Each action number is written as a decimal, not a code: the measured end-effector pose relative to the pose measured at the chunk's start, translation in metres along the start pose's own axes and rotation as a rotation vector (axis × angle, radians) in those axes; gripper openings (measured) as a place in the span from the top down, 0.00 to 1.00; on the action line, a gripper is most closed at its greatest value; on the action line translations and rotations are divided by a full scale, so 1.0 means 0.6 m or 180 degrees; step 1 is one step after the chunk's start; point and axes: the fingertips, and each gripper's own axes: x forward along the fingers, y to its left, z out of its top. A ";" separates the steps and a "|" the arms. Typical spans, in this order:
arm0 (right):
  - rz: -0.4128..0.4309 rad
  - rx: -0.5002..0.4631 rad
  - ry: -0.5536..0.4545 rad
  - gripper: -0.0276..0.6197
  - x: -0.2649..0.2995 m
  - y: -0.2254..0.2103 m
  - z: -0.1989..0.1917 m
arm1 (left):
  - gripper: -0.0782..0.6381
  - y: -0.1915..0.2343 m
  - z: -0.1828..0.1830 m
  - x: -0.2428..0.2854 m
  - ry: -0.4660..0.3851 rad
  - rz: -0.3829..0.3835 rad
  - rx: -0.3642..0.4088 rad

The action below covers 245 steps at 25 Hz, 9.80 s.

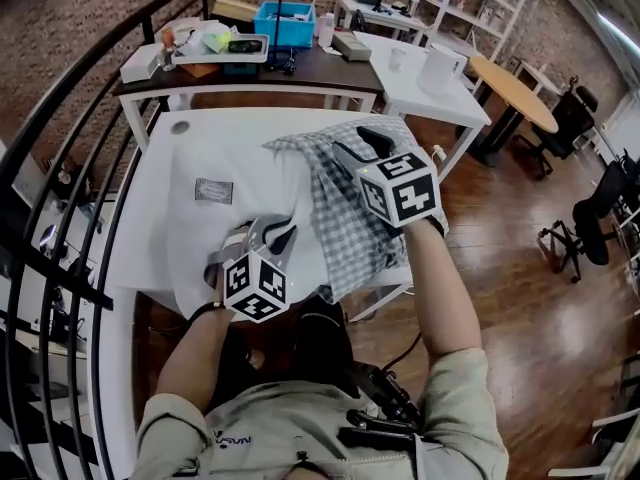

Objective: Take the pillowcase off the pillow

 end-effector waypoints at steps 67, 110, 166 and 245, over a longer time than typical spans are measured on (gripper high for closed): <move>-0.1898 0.0169 0.1069 0.94 -0.202 -0.017 -0.404 | 0.85 0.072 -0.036 -0.149 -0.0372 0.0302 -0.0522; -0.0380 -0.0635 0.0542 0.63 0.049 -0.049 -0.034 | 0.87 -0.028 0.063 -0.029 -0.0491 0.0325 0.0292; -0.1724 0.0083 0.0468 0.92 -0.229 0.019 -0.292 | 0.84 0.076 0.098 -0.110 -0.0637 0.0182 -0.0117; -0.0935 0.1004 0.0825 0.68 0.009 -0.335 -0.303 | 0.86 0.274 0.083 0.021 -0.0781 0.0834 -0.0876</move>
